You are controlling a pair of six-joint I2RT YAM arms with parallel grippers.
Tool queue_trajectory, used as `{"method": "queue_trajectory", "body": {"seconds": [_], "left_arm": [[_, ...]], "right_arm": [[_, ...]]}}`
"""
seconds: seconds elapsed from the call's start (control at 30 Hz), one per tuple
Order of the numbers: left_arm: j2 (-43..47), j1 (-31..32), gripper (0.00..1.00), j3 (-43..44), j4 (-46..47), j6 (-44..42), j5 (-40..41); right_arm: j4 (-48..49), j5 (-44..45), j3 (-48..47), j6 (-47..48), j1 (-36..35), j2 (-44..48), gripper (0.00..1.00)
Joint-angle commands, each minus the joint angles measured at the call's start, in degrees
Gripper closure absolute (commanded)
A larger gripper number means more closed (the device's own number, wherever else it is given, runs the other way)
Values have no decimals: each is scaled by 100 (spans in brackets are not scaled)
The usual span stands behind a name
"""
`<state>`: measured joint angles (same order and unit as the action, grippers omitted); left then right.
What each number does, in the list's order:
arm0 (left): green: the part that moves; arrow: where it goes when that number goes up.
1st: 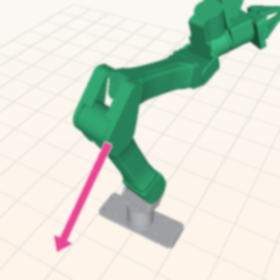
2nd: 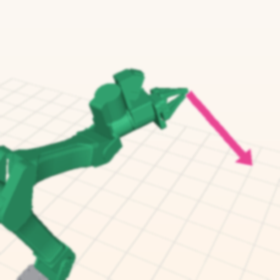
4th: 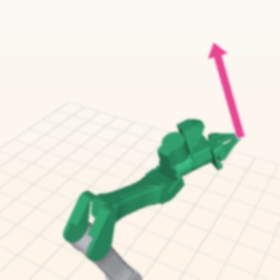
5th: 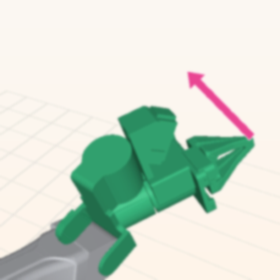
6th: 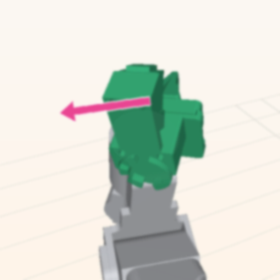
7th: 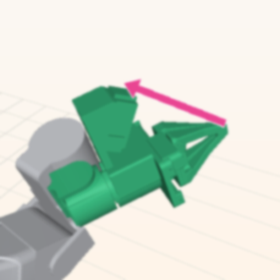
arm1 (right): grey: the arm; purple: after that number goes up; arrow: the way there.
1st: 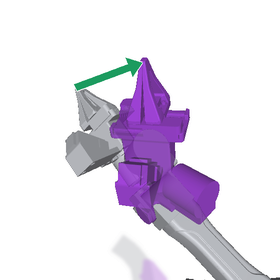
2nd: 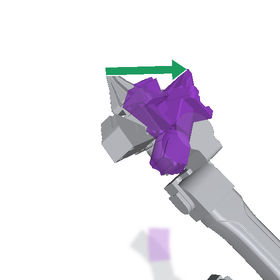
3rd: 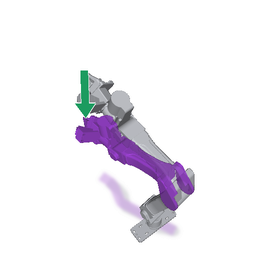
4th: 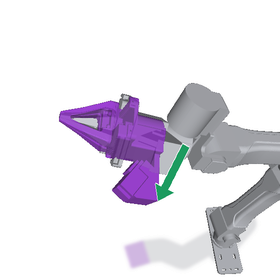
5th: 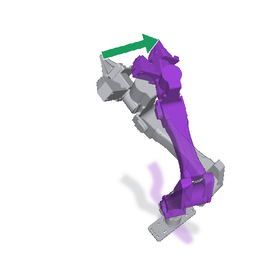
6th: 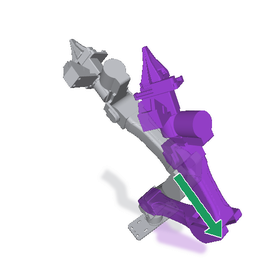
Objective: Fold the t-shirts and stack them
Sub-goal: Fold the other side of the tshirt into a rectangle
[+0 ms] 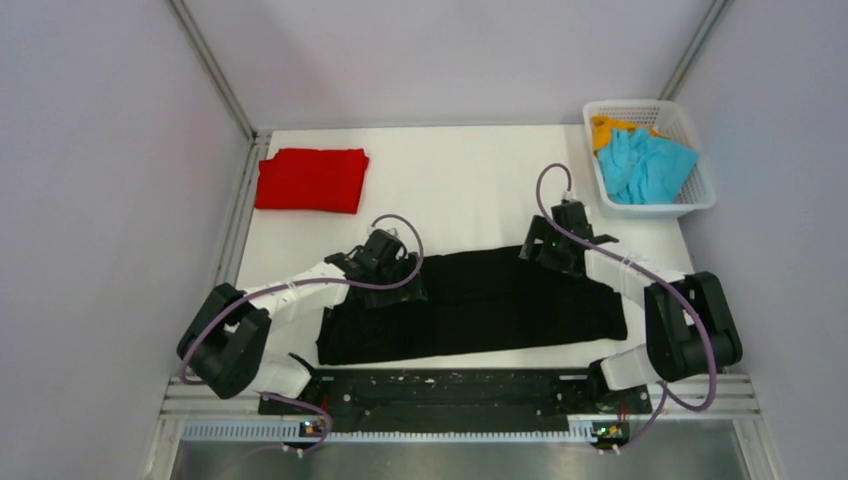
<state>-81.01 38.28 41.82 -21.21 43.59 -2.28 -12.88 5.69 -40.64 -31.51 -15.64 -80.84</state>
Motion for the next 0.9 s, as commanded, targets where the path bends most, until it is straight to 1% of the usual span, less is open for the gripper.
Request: {"method": "queue_trajectory", "body": {"seconds": [0.0,0.13,0.23,0.37,0.5,0.63,0.77,0.87], "left_arm": [[495,-117,4,-525,-436,33,-104],[1386,-165,3,-783,-1086,209,565],[1855,-223,1,-981,-1175,266,758],[1935,-318,2,-1119,-1408,393,786],[1983,-326,2,-1113,-1876,586,1101],[2175,-329,2,-852,-2296,668,1383],[2435,-325,2,-553,-2831,760,1774],[2674,-325,2,-452,-2984,836,1785]], "right_arm": [[285,-94,-77,-182,477,-85,2],[297,182,117,-193,917,77,2],[174,526,196,-188,1188,218,2],[-310,974,172,-307,1666,382,1],[-631,1430,216,-431,1951,616,1],[-655,1431,184,-384,1981,819,1],[-950,1711,-72,-388,1996,896,1],[-1273,1987,-316,-362,2005,909,1]]}}
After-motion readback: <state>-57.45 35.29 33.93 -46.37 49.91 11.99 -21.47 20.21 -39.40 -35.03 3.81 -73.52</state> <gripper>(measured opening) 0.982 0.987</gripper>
